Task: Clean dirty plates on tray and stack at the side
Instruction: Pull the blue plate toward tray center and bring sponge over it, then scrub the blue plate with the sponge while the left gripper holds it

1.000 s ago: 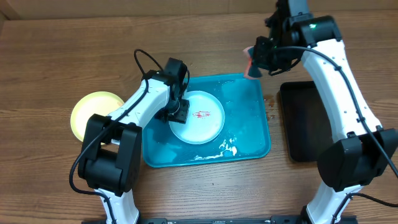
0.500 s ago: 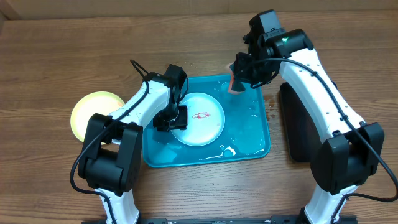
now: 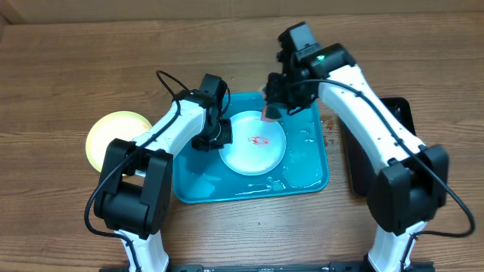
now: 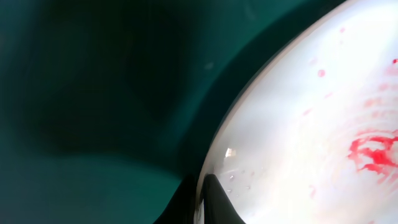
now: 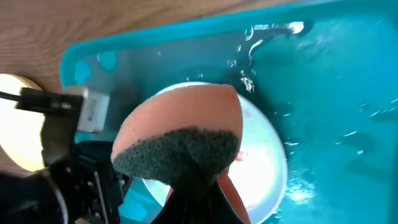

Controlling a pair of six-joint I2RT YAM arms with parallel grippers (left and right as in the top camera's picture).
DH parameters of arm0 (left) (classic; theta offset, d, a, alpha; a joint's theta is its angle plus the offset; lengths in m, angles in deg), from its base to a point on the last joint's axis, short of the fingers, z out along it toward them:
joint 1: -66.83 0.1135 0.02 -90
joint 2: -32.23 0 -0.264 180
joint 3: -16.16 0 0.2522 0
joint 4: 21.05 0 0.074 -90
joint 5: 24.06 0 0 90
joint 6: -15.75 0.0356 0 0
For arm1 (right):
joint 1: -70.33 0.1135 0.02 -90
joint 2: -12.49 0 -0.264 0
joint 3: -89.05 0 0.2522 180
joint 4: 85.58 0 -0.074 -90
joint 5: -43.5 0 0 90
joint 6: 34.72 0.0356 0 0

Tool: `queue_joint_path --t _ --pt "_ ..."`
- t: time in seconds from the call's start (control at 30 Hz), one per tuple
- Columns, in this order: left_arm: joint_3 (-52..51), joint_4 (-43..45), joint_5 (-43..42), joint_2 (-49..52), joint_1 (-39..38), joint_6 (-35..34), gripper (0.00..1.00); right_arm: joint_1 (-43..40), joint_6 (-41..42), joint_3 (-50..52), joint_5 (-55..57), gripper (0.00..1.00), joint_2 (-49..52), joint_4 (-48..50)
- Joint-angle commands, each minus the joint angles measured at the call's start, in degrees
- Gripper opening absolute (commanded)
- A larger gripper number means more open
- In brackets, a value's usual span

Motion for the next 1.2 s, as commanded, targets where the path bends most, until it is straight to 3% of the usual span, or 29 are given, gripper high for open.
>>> queue_joint_path --t 0.0,0.4,0.57,0.97,1.17 --pt "-1.2 0.8 1.5 1.3 0.9 -0.2 0.04 0.6 4.4 0.3 1.2 0.04 4.0 -0.1" --pt "-1.2 0.9 -1.1 1.3 4.2 -0.5 0.04 1.0 6.9 0.3 2.1 0.04 12.0 -1.3" --pt "-1.2 0.9 -7.0 1.3 4.2 3.0 0.04 1.0 6.9 0.3 1.6 0.04 16.2 -0.9" --pt "-1.2 1.8 -13.3 1.3 4.3 5.0 0.04 4.6 6.5 0.3 -9.9 0.04 19.7 9.1" --pt "-1.2 2.0 -13.3 1.3 4.3 5.0 0.04 8.5 3.9 0.3 -11.7 0.04 19.7 8.3"
